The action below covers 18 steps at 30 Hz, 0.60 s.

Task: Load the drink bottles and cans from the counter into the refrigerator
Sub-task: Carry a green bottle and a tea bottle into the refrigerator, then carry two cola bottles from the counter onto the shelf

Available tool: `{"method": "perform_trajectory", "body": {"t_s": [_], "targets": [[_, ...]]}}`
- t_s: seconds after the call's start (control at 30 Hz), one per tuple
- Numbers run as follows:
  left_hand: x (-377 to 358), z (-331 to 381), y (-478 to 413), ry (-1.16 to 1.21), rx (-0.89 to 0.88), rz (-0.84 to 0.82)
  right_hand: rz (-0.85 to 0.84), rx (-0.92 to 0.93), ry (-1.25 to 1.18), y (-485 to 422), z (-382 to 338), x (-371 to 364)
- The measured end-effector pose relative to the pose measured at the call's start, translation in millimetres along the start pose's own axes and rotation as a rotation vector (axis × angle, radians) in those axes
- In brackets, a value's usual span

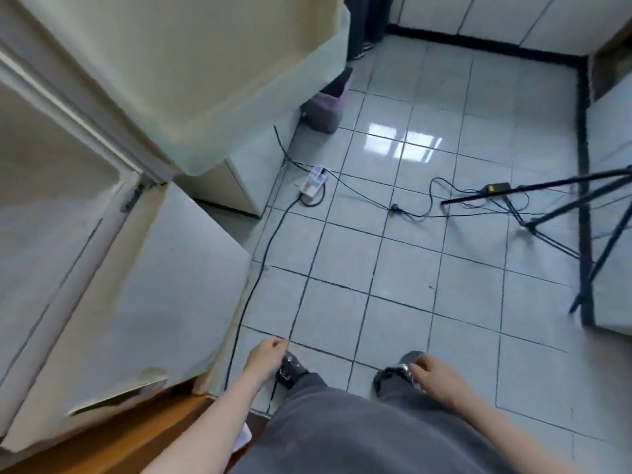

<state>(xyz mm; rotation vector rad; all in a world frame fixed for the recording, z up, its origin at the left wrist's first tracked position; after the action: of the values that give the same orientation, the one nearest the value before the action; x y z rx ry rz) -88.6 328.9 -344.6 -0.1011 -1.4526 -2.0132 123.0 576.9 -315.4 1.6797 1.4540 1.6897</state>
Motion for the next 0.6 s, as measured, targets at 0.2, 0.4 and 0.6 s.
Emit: {"method": "perform_trajectory", "body": {"t_s": [0.2,0.4,0.6], "targets": [[-105.3,81.4,1.7,-0.535,-0.085,-0.111,0.061,-0.05,-0.088,11.9,119.3,43.5],[-245.6,205.9,25.2,-0.82,-0.33,-0.241,0.127,-0.334,-0.333,36.2,258.3,61.3],[-343.0,308.2,54.3,-0.989,-0.588,-0.42,0.272,-0.556,-0.783,55.9,321.4,64.0]]}}
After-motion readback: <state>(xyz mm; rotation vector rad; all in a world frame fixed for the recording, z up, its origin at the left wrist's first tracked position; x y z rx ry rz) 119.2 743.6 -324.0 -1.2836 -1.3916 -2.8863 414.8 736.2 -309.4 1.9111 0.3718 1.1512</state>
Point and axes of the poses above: each hand's wrist, its own y-axis away from the middle knuckle, its own x-axis out of the back of the hand, z = x × y, the point moved 1 cm from there along -y, towards the middle knuckle, and after that the axes turned 2 degrees about z, right-handed, at the moved point
